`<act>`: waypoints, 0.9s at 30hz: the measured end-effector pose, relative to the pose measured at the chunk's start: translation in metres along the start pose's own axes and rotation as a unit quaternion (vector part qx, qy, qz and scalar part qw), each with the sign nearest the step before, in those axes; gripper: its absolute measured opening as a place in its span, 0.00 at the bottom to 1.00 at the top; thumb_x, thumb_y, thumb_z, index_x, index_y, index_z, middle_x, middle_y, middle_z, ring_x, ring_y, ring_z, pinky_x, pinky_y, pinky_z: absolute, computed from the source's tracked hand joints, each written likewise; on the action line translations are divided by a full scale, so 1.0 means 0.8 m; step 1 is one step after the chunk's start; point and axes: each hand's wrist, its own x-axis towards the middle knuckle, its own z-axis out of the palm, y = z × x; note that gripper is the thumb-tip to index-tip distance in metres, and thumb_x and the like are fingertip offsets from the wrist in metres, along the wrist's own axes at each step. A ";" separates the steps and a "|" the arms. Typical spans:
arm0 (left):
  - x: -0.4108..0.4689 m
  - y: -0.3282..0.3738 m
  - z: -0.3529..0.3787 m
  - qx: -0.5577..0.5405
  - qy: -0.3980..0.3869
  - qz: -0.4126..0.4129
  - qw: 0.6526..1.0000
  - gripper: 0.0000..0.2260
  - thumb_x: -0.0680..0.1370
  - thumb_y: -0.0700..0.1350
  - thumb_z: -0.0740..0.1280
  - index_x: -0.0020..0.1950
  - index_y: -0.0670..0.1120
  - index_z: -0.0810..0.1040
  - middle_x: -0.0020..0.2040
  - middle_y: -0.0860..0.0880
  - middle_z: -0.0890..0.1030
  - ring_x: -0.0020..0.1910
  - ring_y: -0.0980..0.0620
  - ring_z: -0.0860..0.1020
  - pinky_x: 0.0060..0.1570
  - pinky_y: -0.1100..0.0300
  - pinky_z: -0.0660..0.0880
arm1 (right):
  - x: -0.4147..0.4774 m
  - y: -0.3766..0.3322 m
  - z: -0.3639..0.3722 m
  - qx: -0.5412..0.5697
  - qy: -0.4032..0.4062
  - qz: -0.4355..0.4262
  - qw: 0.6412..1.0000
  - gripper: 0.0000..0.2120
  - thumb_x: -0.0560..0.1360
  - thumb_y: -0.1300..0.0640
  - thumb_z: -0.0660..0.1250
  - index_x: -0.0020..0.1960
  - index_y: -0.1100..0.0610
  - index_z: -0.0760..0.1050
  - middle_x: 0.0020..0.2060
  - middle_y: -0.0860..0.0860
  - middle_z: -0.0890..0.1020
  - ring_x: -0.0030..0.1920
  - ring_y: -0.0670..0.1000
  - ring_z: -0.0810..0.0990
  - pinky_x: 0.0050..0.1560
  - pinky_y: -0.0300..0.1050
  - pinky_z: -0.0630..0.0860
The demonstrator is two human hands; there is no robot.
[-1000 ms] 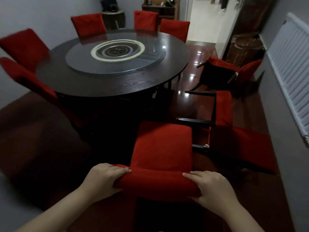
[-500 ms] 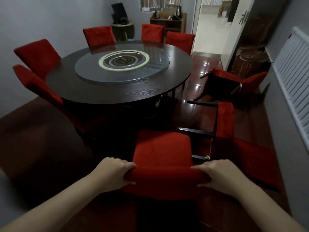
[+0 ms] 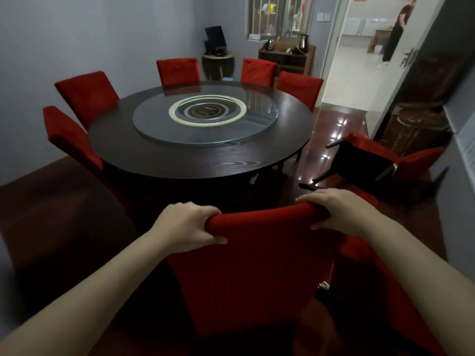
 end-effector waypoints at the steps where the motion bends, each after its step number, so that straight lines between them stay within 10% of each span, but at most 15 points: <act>1: 0.021 -0.011 -0.003 0.005 0.014 -0.008 1.000 0.26 0.65 0.74 0.64 0.58 0.63 0.74 0.44 0.58 0.82 0.46 0.55 0.81 0.42 0.60 0.73 | 0.024 0.003 -0.002 0.015 0.009 -0.002 1.000 0.34 0.65 0.50 0.76 0.68 0.39 0.68 0.61 0.42 0.76 0.61 0.48 0.74 0.61 0.49 0.69; 13: 0.183 -0.098 -0.025 0.052 0.068 -0.038 0.996 0.35 0.56 0.83 0.54 0.48 0.58 0.73 0.42 0.57 0.80 0.44 0.53 0.79 0.38 0.58 0.67 | 0.202 0.043 -0.034 -0.033 0.044 -0.008 0.998 0.52 0.55 0.21 0.58 0.75 0.34 0.46 0.73 0.44 0.63 0.74 0.52 0.57 0.69 0.56 0.56; 17: 0.210 -0.115 -0.022 0.069 0.114 -0.068 0.989 0.38 0.56 0.84 0.49 0.39 0.53 0.72 0.33 0.55 0.78 0.36 0.52 0.78 0.35 0.58 0.69 | 0.246 0.051 -0.036 -0.097 0.115 -0.038 0.988 0.43 0.51 0.15 0.53 0.55 0.42 0.72 0.50 0.42 0.81 0.52 0.49 0.79 0.45 0.44 0.70; 20: 0.227 -0.114 -0.014 0.099 0.201 -0.071 0.972 0.34 0.62 0.80 0.50 0.33 0.49 0.71 0.29 0.54 0.76 0.29 0.50 0.76 0.29 0.59 0.65 | 0.285 0.066 -0.036 -0.099 0.152 -0.061 0.981 0.39 0.49 0.13 0.49 0.37 0.47 0.66 0.37 0.43 0.79 0.40 0.49 0.80 0.35 0.43 0.65; 27: 0.288 -0.134 -0.016 0.075 0.192 -0.127 0.970 0.30 0.61 0.79 0.52 0.32 0.52 0.68 0.29 0.56 0.74 0.30 0.52 0.75 0.29 0.60 0.61 | 0.359 0.097 -0.040 -0.076 0.167 -0.106 0.977 0.37 0.51 0.14 0.51 0.36 0.48 0.65 0.35 0.44 0.78 0.37 0.51 0.79 0.34 0.44 0.64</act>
